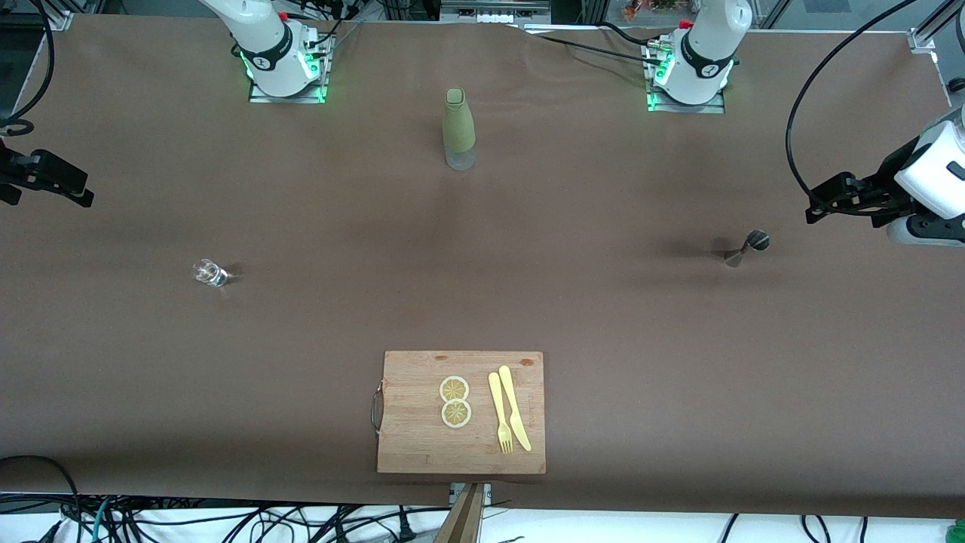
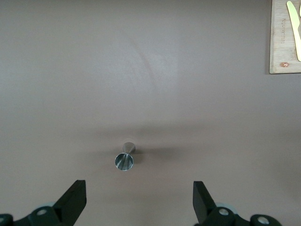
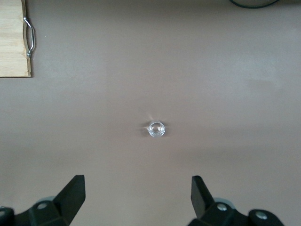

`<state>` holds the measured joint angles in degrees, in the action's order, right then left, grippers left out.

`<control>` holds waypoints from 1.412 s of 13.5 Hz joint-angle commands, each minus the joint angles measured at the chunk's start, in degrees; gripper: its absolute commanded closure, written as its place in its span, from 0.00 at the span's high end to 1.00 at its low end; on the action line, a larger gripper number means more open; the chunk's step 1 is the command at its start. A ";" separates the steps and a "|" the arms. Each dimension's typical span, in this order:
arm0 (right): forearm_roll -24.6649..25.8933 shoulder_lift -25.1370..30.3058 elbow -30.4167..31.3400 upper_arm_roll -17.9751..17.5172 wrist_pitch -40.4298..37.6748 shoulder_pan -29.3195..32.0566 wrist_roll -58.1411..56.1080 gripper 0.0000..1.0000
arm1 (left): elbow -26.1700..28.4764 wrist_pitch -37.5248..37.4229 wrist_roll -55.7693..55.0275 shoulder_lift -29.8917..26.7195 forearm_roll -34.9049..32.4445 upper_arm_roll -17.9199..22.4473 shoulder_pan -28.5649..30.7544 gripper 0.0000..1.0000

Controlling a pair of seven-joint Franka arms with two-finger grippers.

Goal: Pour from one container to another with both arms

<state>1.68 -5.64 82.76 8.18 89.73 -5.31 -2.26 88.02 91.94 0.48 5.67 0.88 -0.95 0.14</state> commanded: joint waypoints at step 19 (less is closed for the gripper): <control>-0.45 -0.07 0.03 -0.36 0.63 0.30 0.24 1.00 | 0.66 1.13 0.40 -0.92 0.17 -0.63 0.91 1.00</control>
<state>1.68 -6.17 82.76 8.12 90.61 -5.29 -2.23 88.02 92.60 0.48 5.61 0.88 -1.34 0.63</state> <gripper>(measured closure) 0.000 0.000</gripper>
